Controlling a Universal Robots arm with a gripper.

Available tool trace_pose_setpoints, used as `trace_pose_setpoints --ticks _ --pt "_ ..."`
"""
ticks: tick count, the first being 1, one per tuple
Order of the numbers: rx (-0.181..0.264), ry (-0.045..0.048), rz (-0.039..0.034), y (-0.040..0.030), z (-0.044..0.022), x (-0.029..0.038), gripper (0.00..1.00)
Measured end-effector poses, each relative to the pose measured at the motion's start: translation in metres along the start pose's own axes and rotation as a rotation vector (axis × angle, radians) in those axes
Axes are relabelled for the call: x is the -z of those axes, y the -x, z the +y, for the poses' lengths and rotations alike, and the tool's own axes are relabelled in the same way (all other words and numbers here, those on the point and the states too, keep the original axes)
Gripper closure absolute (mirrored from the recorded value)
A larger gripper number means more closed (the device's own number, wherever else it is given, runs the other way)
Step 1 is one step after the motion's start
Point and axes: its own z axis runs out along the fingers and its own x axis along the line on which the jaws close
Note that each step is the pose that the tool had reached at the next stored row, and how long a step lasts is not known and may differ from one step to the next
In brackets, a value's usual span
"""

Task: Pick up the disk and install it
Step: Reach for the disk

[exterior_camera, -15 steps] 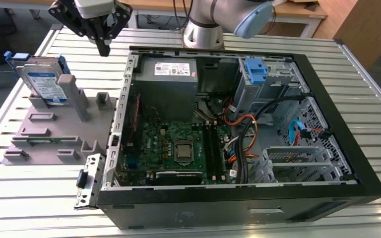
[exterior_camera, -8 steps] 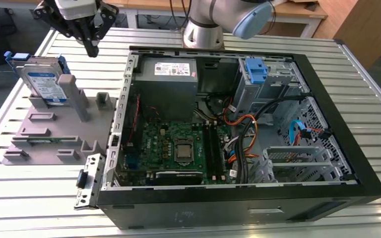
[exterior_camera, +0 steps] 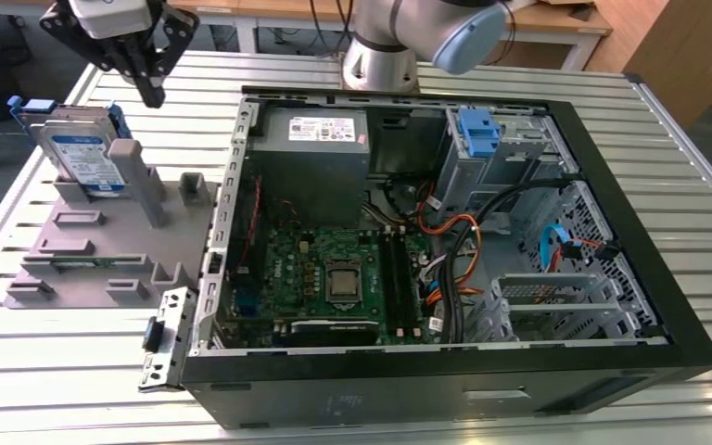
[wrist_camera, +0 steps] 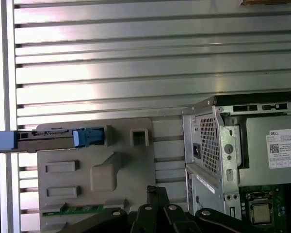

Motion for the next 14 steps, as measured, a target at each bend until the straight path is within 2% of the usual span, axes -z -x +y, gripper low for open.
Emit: trace_pose_setpoints --ticks 2,5,14 --pt "0.0 0.0001 -0.0001 -0.0046 -0.0003 -0.0003 0.89" --pt "0.0 0.0 0.0 -0.0078 -0.0006 -0.0004 0.89" --pt "0.0 0.0 0.0 -0.0084 -0.0006 -0.0005 0.89"
